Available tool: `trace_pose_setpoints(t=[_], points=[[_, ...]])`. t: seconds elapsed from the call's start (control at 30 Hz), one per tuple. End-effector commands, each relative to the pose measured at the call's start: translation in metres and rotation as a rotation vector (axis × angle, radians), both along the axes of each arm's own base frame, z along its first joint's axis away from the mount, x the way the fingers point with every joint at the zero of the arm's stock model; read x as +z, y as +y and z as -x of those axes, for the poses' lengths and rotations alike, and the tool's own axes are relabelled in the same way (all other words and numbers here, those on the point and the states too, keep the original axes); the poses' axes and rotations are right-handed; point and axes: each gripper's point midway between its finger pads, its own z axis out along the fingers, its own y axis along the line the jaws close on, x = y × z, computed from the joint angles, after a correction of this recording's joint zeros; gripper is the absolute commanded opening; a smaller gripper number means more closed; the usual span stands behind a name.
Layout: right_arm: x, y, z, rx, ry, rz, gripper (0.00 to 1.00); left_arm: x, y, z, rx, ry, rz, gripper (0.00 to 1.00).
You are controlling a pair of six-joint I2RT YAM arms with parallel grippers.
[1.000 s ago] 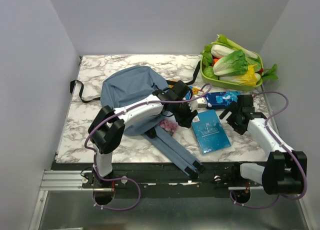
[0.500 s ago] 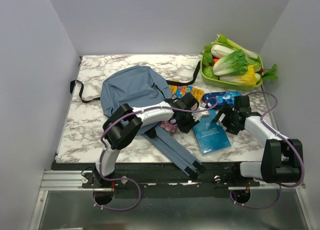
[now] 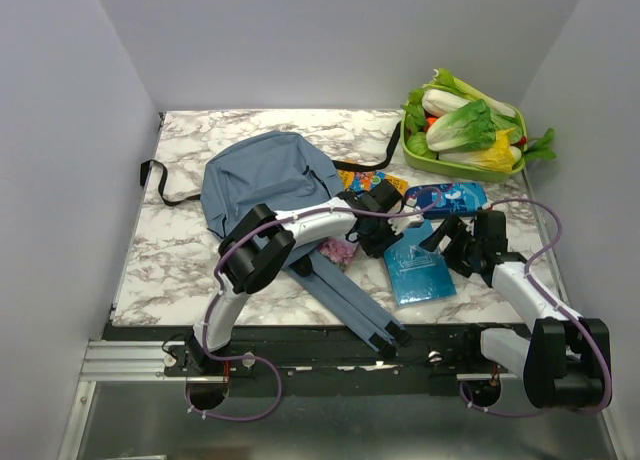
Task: Pack the student bag
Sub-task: Move the book to the center of the board.
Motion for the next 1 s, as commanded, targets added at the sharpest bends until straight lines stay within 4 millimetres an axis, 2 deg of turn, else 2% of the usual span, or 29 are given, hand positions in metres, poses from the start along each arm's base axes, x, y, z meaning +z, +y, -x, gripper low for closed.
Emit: trace_pose_setpoints(t=[0.0, 0.13, 0.23, 0.37, 0.53, 0.67, 0.77, 0.83, 0.93, 0.97], points=[[-0.024, 0.028, 0.051, 0.067, 0.202, -0.128, 0.99, -0.006, -0.016, -0.006, 0.028, 0.013, 0.019, 0.36], [-0.015, 0.037, 0.045, 0.115, 0.171, -0.144, 0.99, 0.009, -0.028, -0.007, 0.020, 0.018, 0.068, 0.36], [-0.006, 0.047, 0.038, 0.156, 0.140, -0.167, 1.00, 0.031, -0.040, -0.009, 0.013, 0.017, 0.130, 0.38], [-0.004, 0.059, 0.035, 0.188, 0.141, -0.197, 1.00, 0.073, -0.058, -0.003, -0.034, 0.037, 0.251, 0.39], [-0.005, 0.073, 0.027, 0.210, 0.147, -0.216, 1.00, 0.100, -0.065, 0.006, -0.089, 0.047, 0.351, 0.40], [-0.007, 0.084, 0.024, 0.227, 0.157, -0.236, 1.00, 0.103, -0.054, 0.009, -0.100, 0.076, 0.379, 0.41], [-0.016, 0.083, 0.025, 0.210, 0.191, -0.212, 1.00, 0.103, -0.044, -0.001, -0.079, 0.035, 0.346, 0.41], [-0.022, 0.078, 0.027, 0.193, 0.211, -0.181, 1.00, 0.096, -0.026, -0.015, -0.049, -0.011, 0.282, 0.41], [-0.029, 0.068, 0.032, 0.160, 0.227, -0.131, 1.00, 0.082, -0.001, -0.021, -0.030, -0.052, 0.188, 0.40], [-0.030, 0.064, 0.031, 0.147, 0.222, -0.116, 1.00, 0.071, 0.011, -0.021, -0.010, -0.054, 0.146, 0.40]])
